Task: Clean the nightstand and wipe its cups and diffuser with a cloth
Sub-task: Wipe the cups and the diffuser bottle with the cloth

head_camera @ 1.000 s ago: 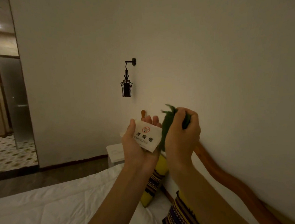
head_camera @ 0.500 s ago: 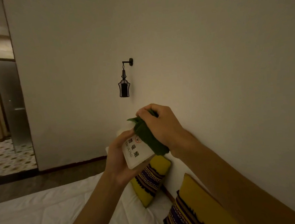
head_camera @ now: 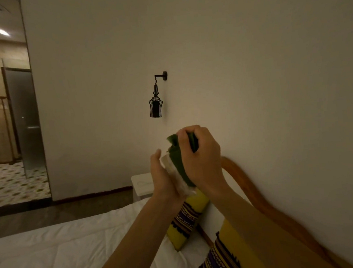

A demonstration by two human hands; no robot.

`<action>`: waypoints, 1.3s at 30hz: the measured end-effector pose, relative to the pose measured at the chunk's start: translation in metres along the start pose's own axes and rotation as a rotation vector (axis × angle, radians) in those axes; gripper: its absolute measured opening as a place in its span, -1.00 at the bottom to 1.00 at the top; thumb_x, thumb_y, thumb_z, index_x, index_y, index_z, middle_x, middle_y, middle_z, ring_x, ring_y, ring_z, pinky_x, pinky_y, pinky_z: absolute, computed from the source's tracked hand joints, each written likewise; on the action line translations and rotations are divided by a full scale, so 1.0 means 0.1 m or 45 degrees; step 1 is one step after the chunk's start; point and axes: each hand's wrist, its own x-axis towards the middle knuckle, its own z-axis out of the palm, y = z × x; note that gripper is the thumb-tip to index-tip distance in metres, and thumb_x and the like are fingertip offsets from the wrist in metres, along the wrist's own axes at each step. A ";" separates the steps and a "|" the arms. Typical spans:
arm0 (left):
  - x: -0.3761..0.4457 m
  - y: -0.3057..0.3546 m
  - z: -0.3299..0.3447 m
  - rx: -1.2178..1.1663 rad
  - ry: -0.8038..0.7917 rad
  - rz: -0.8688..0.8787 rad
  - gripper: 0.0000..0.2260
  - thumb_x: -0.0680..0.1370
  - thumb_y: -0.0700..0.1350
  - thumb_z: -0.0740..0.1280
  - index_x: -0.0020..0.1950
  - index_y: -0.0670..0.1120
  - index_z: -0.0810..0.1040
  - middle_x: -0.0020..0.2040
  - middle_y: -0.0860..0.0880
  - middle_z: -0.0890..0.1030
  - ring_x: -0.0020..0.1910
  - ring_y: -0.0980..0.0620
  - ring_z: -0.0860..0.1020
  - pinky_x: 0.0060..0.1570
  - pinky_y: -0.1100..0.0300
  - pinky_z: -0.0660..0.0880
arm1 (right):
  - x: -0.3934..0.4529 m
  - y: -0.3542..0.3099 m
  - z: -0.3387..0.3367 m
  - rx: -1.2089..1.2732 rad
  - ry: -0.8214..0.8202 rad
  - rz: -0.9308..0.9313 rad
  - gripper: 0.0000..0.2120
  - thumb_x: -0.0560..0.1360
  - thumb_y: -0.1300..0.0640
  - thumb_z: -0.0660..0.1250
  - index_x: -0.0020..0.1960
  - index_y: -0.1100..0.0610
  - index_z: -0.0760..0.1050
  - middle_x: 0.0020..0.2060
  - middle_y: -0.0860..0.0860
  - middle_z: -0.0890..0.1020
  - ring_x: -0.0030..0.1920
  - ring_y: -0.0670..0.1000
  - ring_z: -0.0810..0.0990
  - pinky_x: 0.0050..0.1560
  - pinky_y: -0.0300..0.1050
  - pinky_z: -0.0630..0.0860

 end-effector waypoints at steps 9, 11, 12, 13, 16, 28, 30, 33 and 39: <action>0.05 -0.11 -0.22 0.408 0.072 0.239 -0.51 0.61 0.26 0.13 0.19 -0.08 0.61 0.14 -0.26 0.66 0.09 -0.22 0.65 0.01 -0.10 0.62 | -0.37 0.02 -0.01 -0.208 -0.030 -0.040 -0.86 0.61 0.00 0.30 0.06 0.05 0.56 -0.04 -0.09 0.54 -0.07 -0.11 0.55 -0.05 -0.22 0.57; 0.07 -0.17 -0.28 0.722 0.154 0.403 -0.63 0.64 0.22 0.11 0.08 0.01 0.58 0.10 -0.28 0.64 0.04 -0.27 0.64 -0.02 -0.17 0.60 | -0.33 0.03 0.00 -0.243 -0.030 -0.018 -0.84 0.62 -0.01 0.28 0.07 0.06 0.55 -0.04 -0.07 0.53 -0.06 -0.07 0.56 -0.05 -0.19 0.58; 0.08 -0.22 -0.31 0.816 0.192 0.448 -0.67 0.65 0.20 0.11 0.06 0.02 0.54 0.08 -0.26 0.64 0.01 -0.24 0.64 -0.04 -0.13 0.61 | -0.29 0.04 0.00 -0.264 -0.021 -0.004 -0.83 0.63 -0.01 0.27 0.07 0.07 0.54 -0.03 -0.05 0.53 -0.06 -0.05 0.56 -0.06 -0.20 0.57; 0.09 -0.26 -0.34 0.860 0.226 0.456 -0.64 0.63 0.23 0.12 0.05 -0.02 0.51 0.03 -0.21 0.66 -0.07 -0.18 0.66 -0.10 -0.05 0.63 | -0.22 0.06 0.01 -0.274 -0.001 0.018 -0.83 0.64 0.01 0.25 0.08 0.08 0.53 -0.02 -0.04 0.53 -0.05 -0.06 0.55 -0.07 -0.26 0.53; 0.10 -0.30 -0.42 0.934 0.304 0.471 -0.43 0.48 0.42 0.14 0.03 -0.09 0.47 -0.20 -0.09 0.67 -0.30 -0.02 0.68 -0.35 0.19 0.62 | -0.08 0.12 -0.01 -0.228 0.086 0.140 -0.89 0.65 0.03 0.24 0.05 0.05 0.49 -0.02 -0.02 0.54 -0.12 -0.17 0.49 -0.16 -0.45 0.41; 0.14 -0.33 -0.45 0.991 0.347 0.527 -0.38 0.33 0.52 0.21 0.00 -0.01 0.44 -0.20 -0.07 0.67 -0.30 0.02 0.68 -0.33 0.09 0.66 | -0.11 0.36 0.00 -0.205 0.158 0.224 -0.86 0.65 0.06 0.20 -0.05 0.04 0.46 -0.18 -0.04 0.53 -0.16 -0.06 0.53 -0.18 -0.28 0.42; 0.16 -0.31 -0.44 0.937 0.377 0.536 -0.40 0.35 0.48 0.22 0.00 -0.03 0.45 -0.20 -0.06 0.66 -0.32 0.08 0.67 -0.40 0.23 0.61 | -0.20 0.35 0.03 -0.147 0.170 0.257 -0.86 0.66 0.05 0.20 -0.07 0.00 0.44 -0.21 -0.08 0.53 -0.17 -0.06 0.55 -0.18 -0.21 0.48; 0.22 -0.20 -0.54 1.001 0.442 0.565 -0.41 0.37 0.47 0.19 0.01 -0.03 0.47 -0.13 -0.04 0.62 -0.24 0.08 0.64 -0.34 0.21 0.59 | -0.62 0.38 0.14 -0.112 0.147 0.194 -0.87 0.64 0.06 0.24 -0.08 -0.02 0.47 -0.22 -0.13 0.54 -0.20 -0.17 0.55 -0.24 -0.34 0.47; 0.13 -0.53 -0.85 1.071 0.311 0.270 -0.47 0.38 0.45 0.27 0.04 0.03 0.46 -0.16 -0.01 0.68 -0.30 0.12 0.68 -0.42 0.33 0.55 | -0.50 0.78 0.26 -0.106 0.146 0.411 -0.81 0.65 0.02 0.21 -0.10 0.04 0.48 -0.22 -0.06 0.55 -0.20 -0.09 0.52 -0.23 -0.32 0.40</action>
